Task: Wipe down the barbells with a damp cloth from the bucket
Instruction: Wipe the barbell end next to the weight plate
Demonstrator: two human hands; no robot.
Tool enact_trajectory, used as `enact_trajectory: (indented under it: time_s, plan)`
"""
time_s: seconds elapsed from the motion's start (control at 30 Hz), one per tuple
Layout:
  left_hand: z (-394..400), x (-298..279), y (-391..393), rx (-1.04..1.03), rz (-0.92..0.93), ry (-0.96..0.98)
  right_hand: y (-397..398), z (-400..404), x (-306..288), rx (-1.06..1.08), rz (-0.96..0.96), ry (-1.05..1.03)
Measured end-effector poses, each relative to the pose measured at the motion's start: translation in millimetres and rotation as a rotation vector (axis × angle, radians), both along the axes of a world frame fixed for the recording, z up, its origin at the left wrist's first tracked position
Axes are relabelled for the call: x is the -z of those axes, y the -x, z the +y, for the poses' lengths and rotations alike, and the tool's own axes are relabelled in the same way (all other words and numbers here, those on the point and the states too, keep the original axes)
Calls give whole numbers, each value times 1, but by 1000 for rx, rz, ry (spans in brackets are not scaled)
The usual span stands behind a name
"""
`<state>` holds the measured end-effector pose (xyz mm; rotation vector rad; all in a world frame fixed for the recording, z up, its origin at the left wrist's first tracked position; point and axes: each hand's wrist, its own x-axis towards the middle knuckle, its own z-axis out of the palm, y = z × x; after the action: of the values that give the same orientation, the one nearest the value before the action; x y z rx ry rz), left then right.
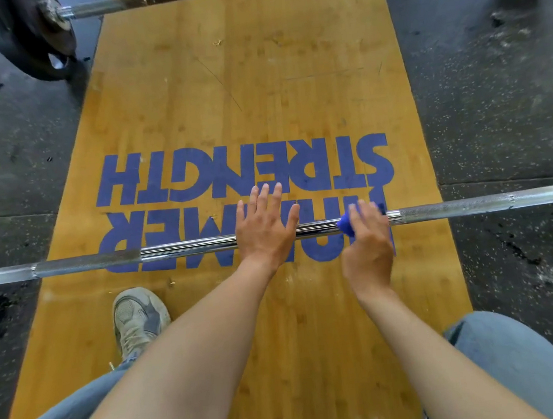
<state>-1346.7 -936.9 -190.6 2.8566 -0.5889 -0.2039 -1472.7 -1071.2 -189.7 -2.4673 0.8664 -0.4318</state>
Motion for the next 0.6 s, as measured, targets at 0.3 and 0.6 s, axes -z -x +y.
enact_trajectory:
  time_s: [0.3,0.6]
  plan:
    - [10,9,28,-8,-117,25,22,11,-4,-10,36,23]
    - [16,13,43,5,-169,-2,38,3,-4,5,46,53]
